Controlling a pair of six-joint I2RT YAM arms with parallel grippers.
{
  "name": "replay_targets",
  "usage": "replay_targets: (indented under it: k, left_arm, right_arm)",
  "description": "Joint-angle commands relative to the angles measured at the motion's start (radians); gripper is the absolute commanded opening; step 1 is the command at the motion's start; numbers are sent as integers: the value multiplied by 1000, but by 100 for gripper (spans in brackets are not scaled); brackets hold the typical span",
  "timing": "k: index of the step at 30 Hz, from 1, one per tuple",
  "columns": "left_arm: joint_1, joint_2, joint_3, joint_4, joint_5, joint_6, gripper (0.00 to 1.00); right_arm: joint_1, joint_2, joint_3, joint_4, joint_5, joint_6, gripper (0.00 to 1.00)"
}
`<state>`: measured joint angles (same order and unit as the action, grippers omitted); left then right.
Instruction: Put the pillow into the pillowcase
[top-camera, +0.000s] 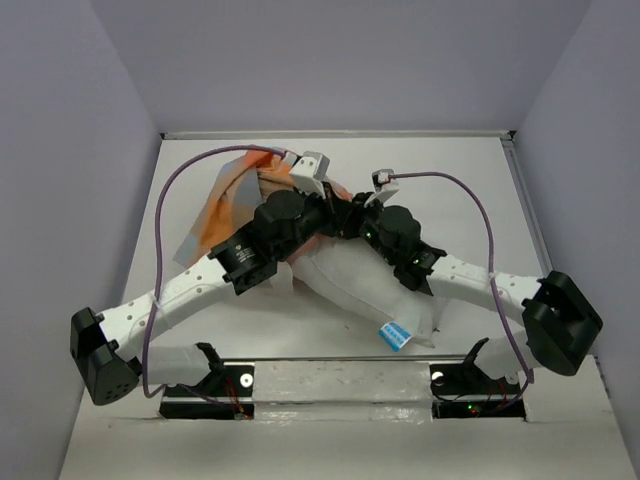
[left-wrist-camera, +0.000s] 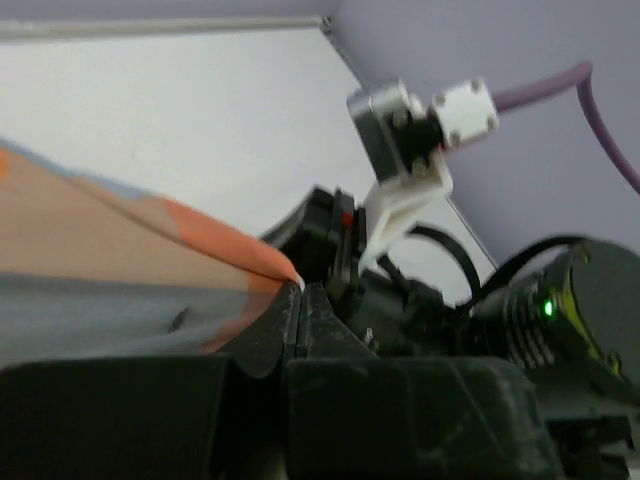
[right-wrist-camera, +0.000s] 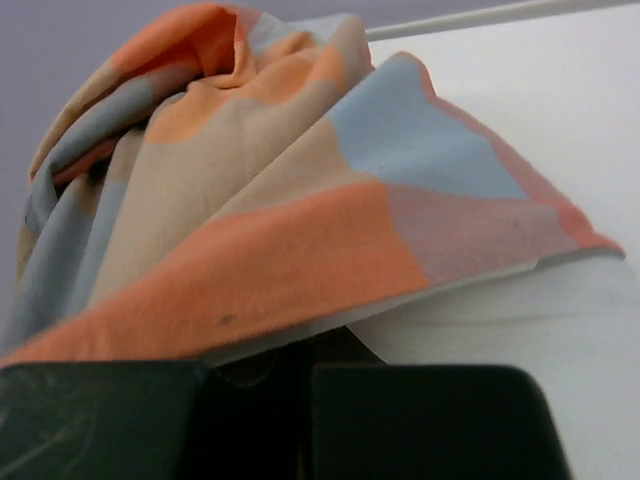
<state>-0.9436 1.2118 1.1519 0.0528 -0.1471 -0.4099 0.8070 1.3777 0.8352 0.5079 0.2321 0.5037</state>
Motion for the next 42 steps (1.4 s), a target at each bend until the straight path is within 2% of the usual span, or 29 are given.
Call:
replay_targets:
  k: [1, 4, 5, 7, 8, 9, 10, 11, 13, 15, 16, 19, 21, 22, 23, 25, 28, 31, 39, 40, 42]
  left_arm:
    - [-92, -178, -214, 291, 225, -242, 0]
    - [-67, -273, -360, 302, 159, -305, 1]
    - [-54, -296, -379, 250, 150, -306, 27]
    - [-23, -307, -374, 165, 107, -296, 61]
    - [6, -311, -356, 118, 100, -256, 75]
    - [15, -322, -328, 13, 57, -230, 99]
    - [23, -328, -260, -43, 5, -177, 99]
    - [23, -343, -224, -174, -134, -156, 99]
    - [26, -363, -152, -275, -297, -138, 99]
    - [67, -386, -130, -410, -488, -159, 99]
    - [90, -402, -129, -474, -534, -184, 99]
    - [204, -422, -173, -491, -533, -187, 99]
    - [305, -403, -182, -514, -432, -179, 97]
    - [331, -396, -199, -521, -398, -175, 95]
    - [353, -384, -207, -542, -363, -175, 88]
    - [406, -379, -237, -577, -364, -179, 85]
    - [469, -405, -276, -608, -321, -179, 80]
    - [488, -394, -287, -591, -217, -162, 78]
    - [581, -226, -333, -513, -282, -130, 70]
    - [589, -218, -333, -498, -290, -121, 67]
    - [600, -196, -330, -463, -330, -106, 40]
  right_arm:
    - [8, 74, -4, 146, 4, 84, 0]
    - [8, 23, -80, 132, -13, 85, 0]
    - [8, -24, -105, 117, -14, 84, 0]
    - [8, -77, -182, 74, -13, 78, 0]
    - [8, -125, -202, 57, 2, 79, 0]
    - [8, -150, -218, 16, 10, 78, 0]
    - [8, -173, -243, -6, 22, 72, 0]
    - [8, -215, -249, -26, 24, 65, 0]
    - [8, -244, -252, -89, 15, 47, 0]
    - [8, -272, -251, -124, 6, 30, 0]
    - [8, -276, -249, -131, 6, 21, 0]
    - [8, -282, -248, -143, 3, 13, 0]
    - [8, -281, -242, -149, -11, 10, 0]
    - [8, -279, -239, -154, -16, 3, 0]
    - [8, -279, -235, -160, -19, 1, 0]
    - [8, -284, -232, -170, -19, -10, 0]
    - [8, -302, -229, -190, -14, -17, 0]
    - [-2, -318, -242, -195, -13, -16, 0]
    - [-35, -390, -260, -230, -46, -14, 0]
    - [-35, -388, -262, -232, -47, -11, 0]
    - [-35, -385, -258, -230, -59, -8, 0]
